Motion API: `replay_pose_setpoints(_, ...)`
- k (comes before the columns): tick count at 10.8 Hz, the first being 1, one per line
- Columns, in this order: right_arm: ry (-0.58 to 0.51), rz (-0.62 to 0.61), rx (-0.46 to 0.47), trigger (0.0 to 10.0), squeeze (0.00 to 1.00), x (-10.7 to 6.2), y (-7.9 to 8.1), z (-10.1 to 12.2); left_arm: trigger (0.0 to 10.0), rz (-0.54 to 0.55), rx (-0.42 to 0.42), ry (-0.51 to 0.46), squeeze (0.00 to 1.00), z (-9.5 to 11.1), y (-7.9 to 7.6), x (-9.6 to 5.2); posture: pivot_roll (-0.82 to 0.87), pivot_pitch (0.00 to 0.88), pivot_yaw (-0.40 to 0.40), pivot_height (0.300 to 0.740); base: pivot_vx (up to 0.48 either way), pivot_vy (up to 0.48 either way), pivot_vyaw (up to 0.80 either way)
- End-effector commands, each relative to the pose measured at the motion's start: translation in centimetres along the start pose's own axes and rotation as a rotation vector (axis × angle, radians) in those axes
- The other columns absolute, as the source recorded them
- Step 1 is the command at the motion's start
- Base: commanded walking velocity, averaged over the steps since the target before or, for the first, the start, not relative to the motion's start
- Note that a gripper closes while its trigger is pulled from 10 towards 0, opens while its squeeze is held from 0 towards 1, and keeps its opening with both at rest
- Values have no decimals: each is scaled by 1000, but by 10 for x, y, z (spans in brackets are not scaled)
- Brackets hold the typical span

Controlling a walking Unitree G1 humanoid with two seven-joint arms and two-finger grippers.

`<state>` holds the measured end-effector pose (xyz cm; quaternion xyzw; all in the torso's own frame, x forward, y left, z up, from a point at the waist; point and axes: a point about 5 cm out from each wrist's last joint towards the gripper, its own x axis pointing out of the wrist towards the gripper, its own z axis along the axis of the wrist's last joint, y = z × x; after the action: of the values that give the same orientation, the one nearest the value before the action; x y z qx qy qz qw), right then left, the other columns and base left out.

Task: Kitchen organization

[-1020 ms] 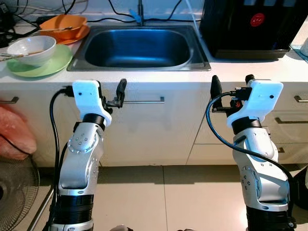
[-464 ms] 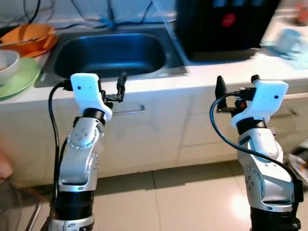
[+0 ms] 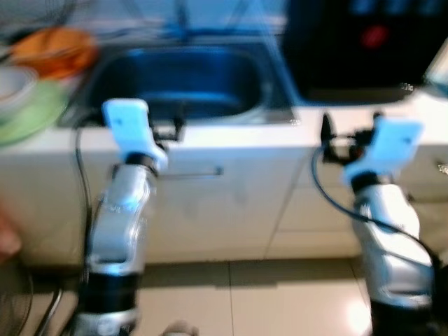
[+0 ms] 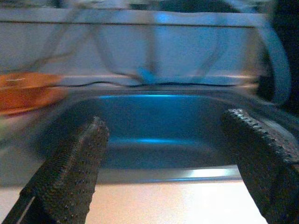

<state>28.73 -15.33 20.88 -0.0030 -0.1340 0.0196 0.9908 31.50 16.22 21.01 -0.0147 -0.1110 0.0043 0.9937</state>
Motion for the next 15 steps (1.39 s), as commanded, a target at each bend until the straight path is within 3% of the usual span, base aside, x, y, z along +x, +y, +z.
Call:
replay_pose_setpoints(1, 0, -7, -3, 10000, 0, 1, -3, 1, 10000, 4, -7, -12, 0, 6, 0, 2, 1, 69, 35, 740, 0, 0, 0)
replay_pose_setpoints(8, 15, 5, 20, 10000, 0, -2, 4, -3, 10000, 6, -14, 25, 0, -1, 2, 2, 9, 75, 31, 740, 0, 392, 0)
replay_pose_setpoints(15, 23, 19, 15, 10000, 0, -3, 6, -8, 10000, -18, -4, 14, 0, 1, -5, 1, 18, 53, 35, 740, 0, 0, 0)
